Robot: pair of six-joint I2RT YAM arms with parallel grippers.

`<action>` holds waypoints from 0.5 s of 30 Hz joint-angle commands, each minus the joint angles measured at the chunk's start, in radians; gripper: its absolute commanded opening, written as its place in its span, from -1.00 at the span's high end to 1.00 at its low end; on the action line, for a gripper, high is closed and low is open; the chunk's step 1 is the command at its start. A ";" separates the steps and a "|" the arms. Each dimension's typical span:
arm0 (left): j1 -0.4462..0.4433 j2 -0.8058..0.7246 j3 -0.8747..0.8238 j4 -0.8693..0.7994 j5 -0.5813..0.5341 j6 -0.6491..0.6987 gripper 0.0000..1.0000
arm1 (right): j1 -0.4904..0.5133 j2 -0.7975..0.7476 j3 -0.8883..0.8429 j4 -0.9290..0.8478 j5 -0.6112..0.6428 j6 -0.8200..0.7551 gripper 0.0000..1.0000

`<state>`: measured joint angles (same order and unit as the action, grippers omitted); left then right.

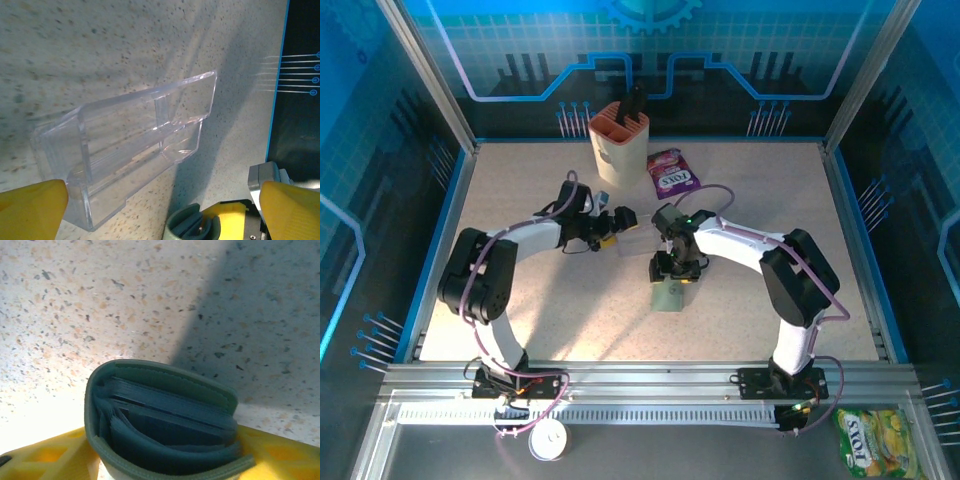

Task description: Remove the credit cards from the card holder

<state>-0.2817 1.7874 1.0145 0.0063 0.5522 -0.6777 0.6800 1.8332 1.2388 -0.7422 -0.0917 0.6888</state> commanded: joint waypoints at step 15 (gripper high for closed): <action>-0.058 0.168 0.238 0.024 0.022 -0.062 -0.98 | 0.108 0.052 0.044 -0.007 -0.079 0.019 -0.33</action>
<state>-0.3183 1.9335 1.2247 0.0357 0.5514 -0.7292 0.7696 1.8790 1.2659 -0.7395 -0.1490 0.6891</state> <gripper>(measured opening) 0.990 0.663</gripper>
